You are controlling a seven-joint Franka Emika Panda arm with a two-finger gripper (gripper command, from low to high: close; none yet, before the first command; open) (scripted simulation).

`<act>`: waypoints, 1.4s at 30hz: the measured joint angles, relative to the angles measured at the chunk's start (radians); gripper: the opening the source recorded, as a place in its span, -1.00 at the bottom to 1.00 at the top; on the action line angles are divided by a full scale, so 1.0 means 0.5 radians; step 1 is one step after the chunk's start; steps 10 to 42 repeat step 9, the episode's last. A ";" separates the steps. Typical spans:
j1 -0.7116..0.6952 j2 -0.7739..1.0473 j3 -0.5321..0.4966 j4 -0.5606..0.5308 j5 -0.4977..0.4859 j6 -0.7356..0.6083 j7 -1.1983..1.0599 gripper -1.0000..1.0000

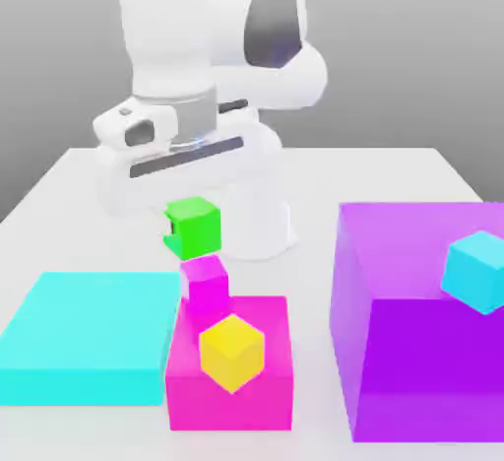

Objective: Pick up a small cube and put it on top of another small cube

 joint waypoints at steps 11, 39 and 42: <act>-0.008 0.242 -0.001 -0.195 -0.054 0.433 -0.060 1.00; -0.008 0.242 -0.001 -0.195 -0.054 0.433 -0.060 1.00; -0.008 0.242 -0.001 -0.195 -0.054 0.433 -0.060 1.00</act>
